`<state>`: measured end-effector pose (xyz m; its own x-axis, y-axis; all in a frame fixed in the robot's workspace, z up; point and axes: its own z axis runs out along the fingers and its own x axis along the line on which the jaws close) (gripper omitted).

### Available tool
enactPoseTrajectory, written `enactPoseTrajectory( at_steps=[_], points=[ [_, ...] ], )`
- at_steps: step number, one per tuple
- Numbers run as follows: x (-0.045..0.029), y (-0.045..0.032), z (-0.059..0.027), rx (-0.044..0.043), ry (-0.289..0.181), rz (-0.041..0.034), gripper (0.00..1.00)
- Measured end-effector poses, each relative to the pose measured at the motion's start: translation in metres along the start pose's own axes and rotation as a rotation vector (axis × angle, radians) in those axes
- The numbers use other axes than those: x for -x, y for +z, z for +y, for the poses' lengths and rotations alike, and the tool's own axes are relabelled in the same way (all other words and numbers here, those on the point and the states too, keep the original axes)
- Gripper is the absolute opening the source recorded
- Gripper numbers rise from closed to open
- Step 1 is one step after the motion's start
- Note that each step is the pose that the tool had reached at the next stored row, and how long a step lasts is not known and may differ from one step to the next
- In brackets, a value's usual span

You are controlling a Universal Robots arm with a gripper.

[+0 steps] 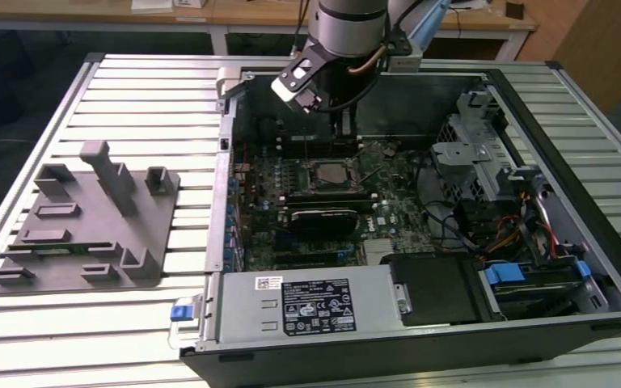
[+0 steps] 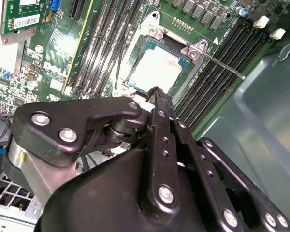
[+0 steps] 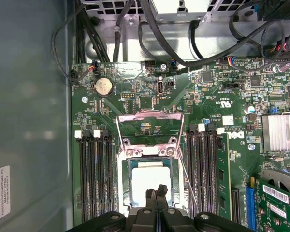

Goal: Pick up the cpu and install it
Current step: 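Close the cpu cover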

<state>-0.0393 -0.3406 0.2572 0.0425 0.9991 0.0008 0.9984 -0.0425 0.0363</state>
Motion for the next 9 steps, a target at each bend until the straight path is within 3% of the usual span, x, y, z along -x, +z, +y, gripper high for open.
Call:
enactPoseTrajectory(
  at_steps=[4, 9],
  points=[
    [0.0, -0.0042, 0.0001, 0.0, 0.0, 0.0, 0.11],
    [0.0, -0.0151, 0.0005, 0.0, 0.0, 0.0001, 0.11]
  ],
)
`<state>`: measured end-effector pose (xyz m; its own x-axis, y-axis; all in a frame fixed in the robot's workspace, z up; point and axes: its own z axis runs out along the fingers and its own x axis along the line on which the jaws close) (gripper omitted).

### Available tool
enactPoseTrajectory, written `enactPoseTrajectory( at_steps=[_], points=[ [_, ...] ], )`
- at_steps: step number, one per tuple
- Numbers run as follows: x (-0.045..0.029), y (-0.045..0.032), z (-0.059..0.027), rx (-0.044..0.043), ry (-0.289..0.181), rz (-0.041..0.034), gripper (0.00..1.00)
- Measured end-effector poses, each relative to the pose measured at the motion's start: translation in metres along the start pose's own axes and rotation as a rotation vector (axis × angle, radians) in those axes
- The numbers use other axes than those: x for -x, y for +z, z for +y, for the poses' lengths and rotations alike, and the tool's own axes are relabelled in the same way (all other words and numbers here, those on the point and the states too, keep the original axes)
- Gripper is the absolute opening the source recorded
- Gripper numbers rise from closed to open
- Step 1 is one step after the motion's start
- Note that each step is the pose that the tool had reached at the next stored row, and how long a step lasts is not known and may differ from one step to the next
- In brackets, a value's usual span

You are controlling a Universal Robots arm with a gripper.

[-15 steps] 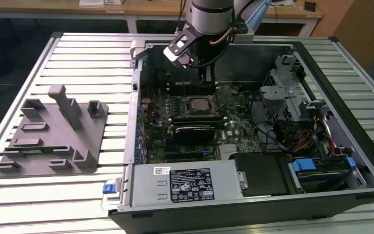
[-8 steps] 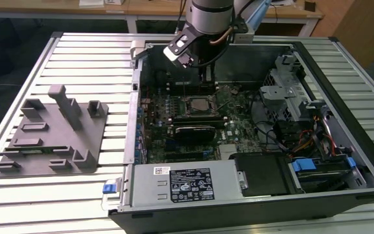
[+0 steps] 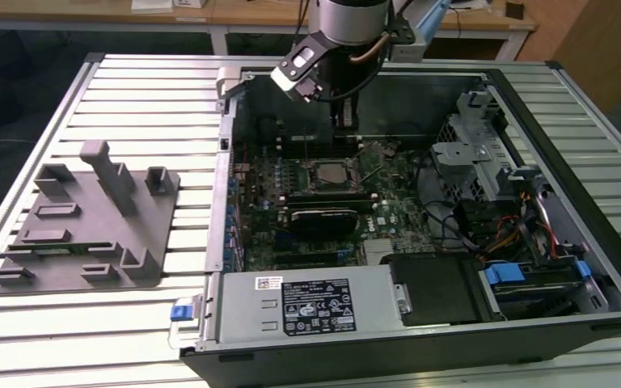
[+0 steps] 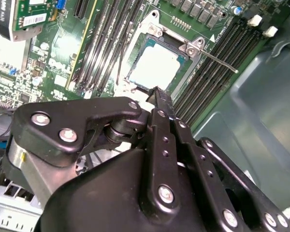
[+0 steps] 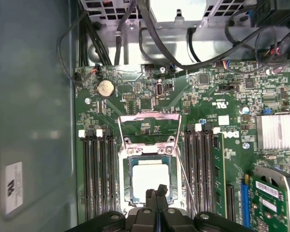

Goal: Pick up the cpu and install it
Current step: 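Close the cpu cover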

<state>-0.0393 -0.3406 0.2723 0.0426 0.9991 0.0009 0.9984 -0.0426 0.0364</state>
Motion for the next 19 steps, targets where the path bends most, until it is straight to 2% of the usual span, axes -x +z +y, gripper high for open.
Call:
enactPoseTrajectory(
  at_steps=[4, 9, 19],
  points=[
    [0.0, -0.0075, 0.0003, 0.0, 0.0, -0.0002, 0.11],
    [-0.0001, -0.0075, 0.0028, 0.0, 0.0, 0.0, 0.11],
    [-0.0013, -0.0064, 0.0324, -0.0005, 0.0, 0.0, 0.11]
  ],
)
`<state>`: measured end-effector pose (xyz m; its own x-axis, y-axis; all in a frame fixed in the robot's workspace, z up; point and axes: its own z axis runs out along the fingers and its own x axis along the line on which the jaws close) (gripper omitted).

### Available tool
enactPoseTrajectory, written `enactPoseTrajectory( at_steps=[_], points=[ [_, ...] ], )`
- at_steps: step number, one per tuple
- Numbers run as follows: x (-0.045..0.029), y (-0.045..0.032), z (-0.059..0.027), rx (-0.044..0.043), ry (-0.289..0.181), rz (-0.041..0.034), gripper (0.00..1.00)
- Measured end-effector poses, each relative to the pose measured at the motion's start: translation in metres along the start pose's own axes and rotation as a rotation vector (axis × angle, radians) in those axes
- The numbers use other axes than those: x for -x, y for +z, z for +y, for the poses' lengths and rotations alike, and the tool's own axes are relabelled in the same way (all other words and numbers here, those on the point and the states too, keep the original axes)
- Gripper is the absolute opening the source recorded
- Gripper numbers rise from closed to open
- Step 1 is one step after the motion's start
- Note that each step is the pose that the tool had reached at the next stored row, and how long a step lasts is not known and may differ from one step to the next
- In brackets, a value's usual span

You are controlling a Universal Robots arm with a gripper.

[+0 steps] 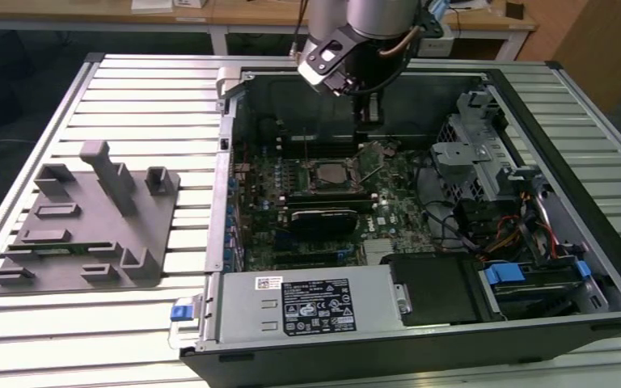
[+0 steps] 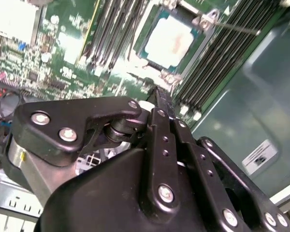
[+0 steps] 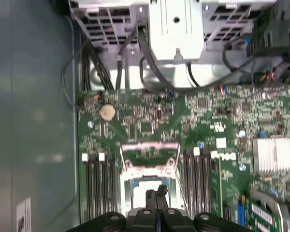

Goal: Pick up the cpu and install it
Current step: 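Close the cpu cover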

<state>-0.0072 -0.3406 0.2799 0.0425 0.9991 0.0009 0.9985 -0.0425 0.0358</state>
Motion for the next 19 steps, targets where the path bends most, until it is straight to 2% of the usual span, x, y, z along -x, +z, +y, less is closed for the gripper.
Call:
enactPoseTrajectory(
  at_steps=[9, 19],
  points=[
    [-0.0011, 0.0009, 0.0255, -0.0001, 0.0, 0.0, 0.11],
    [-0.0021, 0.002, 0.0473, -0.0007, 0.0, 0.0, 0.11]
  ],
)
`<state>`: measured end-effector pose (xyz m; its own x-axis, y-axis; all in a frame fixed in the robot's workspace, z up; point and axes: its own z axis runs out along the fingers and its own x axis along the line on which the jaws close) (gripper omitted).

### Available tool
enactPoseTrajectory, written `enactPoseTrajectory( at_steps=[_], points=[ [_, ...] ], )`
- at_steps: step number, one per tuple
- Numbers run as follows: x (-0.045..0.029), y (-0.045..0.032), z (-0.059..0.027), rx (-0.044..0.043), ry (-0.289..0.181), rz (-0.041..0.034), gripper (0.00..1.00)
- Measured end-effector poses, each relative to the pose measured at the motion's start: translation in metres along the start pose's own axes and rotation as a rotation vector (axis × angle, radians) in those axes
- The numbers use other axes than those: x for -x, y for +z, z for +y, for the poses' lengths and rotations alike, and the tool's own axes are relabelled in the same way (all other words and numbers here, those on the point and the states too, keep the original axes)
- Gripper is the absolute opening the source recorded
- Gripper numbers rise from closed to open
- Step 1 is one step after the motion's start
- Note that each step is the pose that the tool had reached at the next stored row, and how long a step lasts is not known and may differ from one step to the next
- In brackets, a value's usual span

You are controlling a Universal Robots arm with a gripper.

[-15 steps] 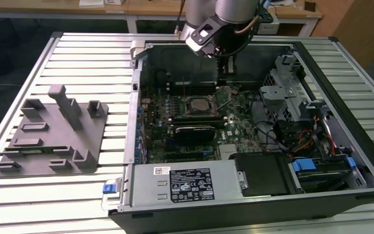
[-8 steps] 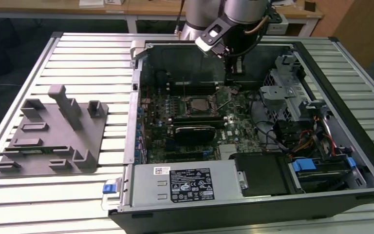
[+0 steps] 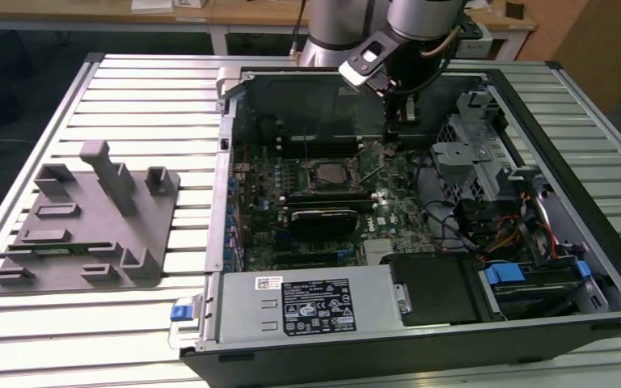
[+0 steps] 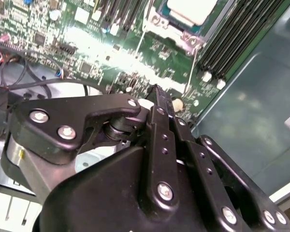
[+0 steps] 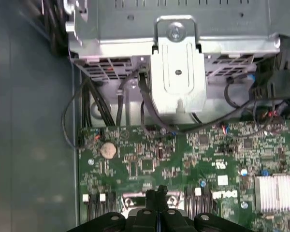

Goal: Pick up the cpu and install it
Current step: 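Close the cpu cover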

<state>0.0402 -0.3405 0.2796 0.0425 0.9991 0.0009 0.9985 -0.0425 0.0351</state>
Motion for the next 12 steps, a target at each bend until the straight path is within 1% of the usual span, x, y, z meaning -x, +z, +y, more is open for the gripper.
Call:
enactPoseTrajectory(
  at_steps=[2, 7, 12],
  points=[
    [-0.0001, 0.0018, 0.0033, -0.0007, 0.0, -0.0001, 0.11],
    [-0.0003, 0.0106, 0.0079, -0.0031, 0.0, -0.0002, 0.11],
    [-0.0005, 0.0196, 0.0115, -0.0088, 0.0, -0.0003, 0.11]
  ],
)
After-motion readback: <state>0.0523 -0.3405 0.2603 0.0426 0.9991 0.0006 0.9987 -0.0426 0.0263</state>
